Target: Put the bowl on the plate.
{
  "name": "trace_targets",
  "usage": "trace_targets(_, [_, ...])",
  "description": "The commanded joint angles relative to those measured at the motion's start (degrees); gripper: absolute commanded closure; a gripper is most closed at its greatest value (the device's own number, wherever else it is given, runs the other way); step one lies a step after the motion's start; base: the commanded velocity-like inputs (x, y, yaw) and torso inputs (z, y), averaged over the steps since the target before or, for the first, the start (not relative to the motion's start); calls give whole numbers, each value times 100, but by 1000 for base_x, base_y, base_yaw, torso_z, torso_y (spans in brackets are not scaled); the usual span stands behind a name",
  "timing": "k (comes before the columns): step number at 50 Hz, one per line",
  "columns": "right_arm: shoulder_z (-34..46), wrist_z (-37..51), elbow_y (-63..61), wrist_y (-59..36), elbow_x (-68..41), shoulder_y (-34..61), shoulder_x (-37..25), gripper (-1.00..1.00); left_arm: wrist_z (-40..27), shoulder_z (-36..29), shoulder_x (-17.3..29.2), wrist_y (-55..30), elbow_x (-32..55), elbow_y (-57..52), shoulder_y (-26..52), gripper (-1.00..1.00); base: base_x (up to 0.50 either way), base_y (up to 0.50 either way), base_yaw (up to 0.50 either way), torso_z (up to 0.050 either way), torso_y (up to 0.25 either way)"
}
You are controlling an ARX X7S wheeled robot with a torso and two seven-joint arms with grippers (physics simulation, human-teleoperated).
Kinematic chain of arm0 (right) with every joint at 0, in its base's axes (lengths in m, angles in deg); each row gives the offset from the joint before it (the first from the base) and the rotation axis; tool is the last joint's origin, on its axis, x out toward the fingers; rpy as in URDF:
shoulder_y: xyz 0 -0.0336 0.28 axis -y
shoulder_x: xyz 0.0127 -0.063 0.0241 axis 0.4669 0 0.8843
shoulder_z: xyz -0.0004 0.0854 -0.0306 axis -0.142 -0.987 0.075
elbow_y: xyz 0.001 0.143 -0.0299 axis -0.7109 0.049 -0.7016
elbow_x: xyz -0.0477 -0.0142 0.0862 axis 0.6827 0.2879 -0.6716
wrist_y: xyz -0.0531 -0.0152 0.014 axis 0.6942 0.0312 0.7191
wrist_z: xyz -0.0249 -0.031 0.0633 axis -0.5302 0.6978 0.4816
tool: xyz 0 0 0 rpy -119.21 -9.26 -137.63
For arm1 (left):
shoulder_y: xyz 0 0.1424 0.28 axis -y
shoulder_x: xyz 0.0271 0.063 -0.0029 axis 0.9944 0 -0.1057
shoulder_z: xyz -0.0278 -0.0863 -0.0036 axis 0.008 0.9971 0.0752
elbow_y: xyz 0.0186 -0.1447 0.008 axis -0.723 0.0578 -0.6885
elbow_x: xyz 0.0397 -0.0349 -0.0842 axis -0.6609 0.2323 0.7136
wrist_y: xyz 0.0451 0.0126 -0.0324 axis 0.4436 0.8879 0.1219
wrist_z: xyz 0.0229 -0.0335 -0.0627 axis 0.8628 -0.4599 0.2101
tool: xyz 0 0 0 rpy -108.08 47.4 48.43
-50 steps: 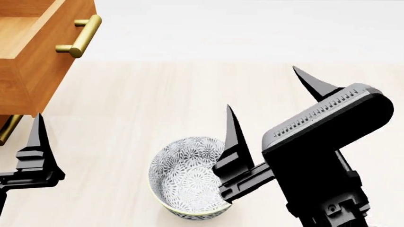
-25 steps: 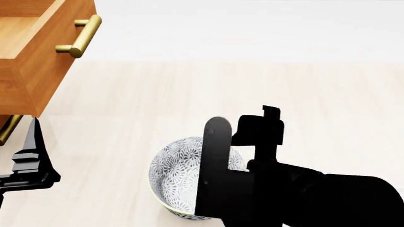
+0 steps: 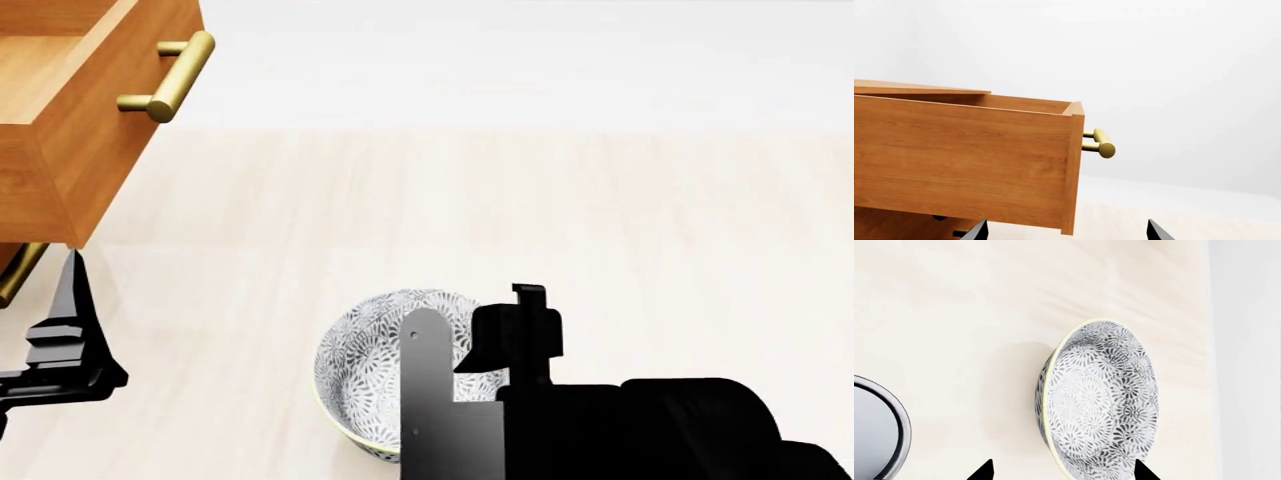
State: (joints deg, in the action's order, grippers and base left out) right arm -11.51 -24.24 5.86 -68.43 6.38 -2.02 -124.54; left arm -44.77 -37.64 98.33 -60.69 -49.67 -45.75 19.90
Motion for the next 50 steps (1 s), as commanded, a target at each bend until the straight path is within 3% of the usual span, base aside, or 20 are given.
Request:
trace_targets(1, [147, 154, 769, 438, 151, -7, 208, -100, -27, -23, 29, 48, 13, 54, -8, -100, 0, 0, 0, 0, 0])
trace_targets(50, [515, 1008, 4258, 2490, 333, -270, 1716, -100, -181, -19, 156, 59, 166, 64, 35, -100, 0, 0, 0, 0, 0])
